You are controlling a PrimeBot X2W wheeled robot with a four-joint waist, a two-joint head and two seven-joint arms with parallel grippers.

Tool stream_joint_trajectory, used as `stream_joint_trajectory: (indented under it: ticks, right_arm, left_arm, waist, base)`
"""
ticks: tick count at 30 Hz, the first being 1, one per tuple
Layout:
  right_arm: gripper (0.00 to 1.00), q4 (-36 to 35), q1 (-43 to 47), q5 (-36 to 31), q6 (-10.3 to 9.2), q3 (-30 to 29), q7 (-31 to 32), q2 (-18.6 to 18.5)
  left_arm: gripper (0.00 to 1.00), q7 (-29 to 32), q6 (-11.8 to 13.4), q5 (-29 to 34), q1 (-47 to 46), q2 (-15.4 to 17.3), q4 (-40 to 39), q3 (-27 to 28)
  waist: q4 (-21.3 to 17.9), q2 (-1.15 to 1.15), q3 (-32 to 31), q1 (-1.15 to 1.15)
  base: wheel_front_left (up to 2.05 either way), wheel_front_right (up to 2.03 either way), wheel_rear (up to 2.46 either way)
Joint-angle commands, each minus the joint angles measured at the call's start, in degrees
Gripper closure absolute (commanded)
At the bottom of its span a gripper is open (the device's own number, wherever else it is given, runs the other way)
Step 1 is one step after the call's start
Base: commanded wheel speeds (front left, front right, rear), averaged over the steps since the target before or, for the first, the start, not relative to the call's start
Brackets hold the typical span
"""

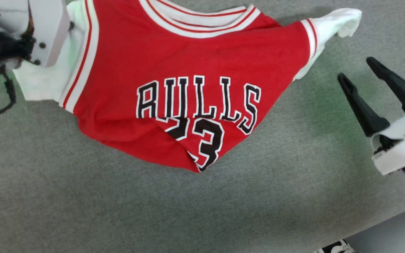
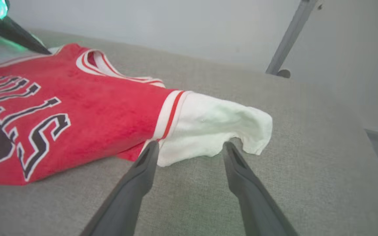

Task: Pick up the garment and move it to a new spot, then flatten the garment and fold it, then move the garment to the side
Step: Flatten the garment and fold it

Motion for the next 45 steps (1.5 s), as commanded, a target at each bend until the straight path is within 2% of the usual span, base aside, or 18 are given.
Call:
stream_joint_trajectory:
  ticks: [1, 4, 9, 17, 26, 28, 30, 38, 45]
  right_arm:
    - [0.00, -0.12, -2.44, 0.14, -0.08, 2.27, 1.98, -1.49]
    - [0.00, 0.63, -9.60, 2.09, -0.08, 6.67, 7.35, -6.09]
    - [0.00, 5.19, -21.48, 6.05, -0.08, 11.10, 13.19, -10.63]
    - [0.00, 13.70, -30.71, 12.63, -0.08, 24.10, 22.38, -13.11]
    - [0.00, 18.03, -35.92, 15.43, -0.08, 33.30, 18.21, -12.07]
    - [0.64, 18.91, -37.07, 15.86, -0.08, 34.82, 17.13, -12.15]
    - [1.00, 19.61, -38.14, 16.43, -0.08, 35.97, 16.01, -12.30]
    - [1.00, 23.63, -41.67, 17.27, -0.08, 38.29, 10.88, -13.52]
    - [1.00, 27.54, -45.02, 16.30, -0.08, 37.42, 7.06, -14.53]
  left_arm:
    - [1.00, 0.14, 0.14, -0.35, 2.77, -0.90, 1.13, -2.66]
    - [1.00, -0.98, 0.13, -1.04, 1.53, -2.06, 1.04, -4.15]
    - [1.00, -2.60, 0.14, -1.97, -0.25, -3.98, 1.35, -5.94]
    - [1.00, -4.32, 0.15, -3.11, -0.93, -5.61, 1.83, -7.99]
    - [1.00, -5.21, 0.15, -3.70, -1.15, -6.35, 1.21, -8.85]
    - [1.00, -5.47, 0.15, -3.95, -1.05, -6.67, 1.04, -8.90]
    - [1.00, -6.13, 0.15, -4.41, -0.90, -6.93, 1.04, -8.88]
    - [1.00, -12.35, 0.08, -5.81, -1.23, -8.25, 1.70, -8.30]
    - [1.00, -26.01, 0.09, -5.32, -4.43, -9.38, 5.24, -6.22]
  waist:
    - [0.72, 0.00, 0.52, 0.00]
    - [1.90, 0.00, 1.25, 0.00]
    - [3.87, 0.00, 2.59, 0.00]
    - [5.69, 0.00, 3.59, 0.00]
    - [6.10, 0.00, 4.09, 0.00]
    - [6.26, 0.00, 4.06, 0.00]
    - [6.41, 0.00, 3.95, 0.00]
    - [7.80, 0.00, 1.96, 0.00]
    - [11.53, 0.00, -1.37, 0.00]
  base:
    - [0.00, 0.00, 0.00]
    - [0.00, 0.00, 0.00]
    - [0.00, 0.00, 0.00]
    - [0.00, 0.00, 0.00]
    - [0.00, 0.00, 0.00]
    - [0.00, 0.00, 0.00]
    - [0.00, 0.00, 0.00]
    - [0.00, 0.00, 0.00]
    - [0.00, 0.00, 0.00]
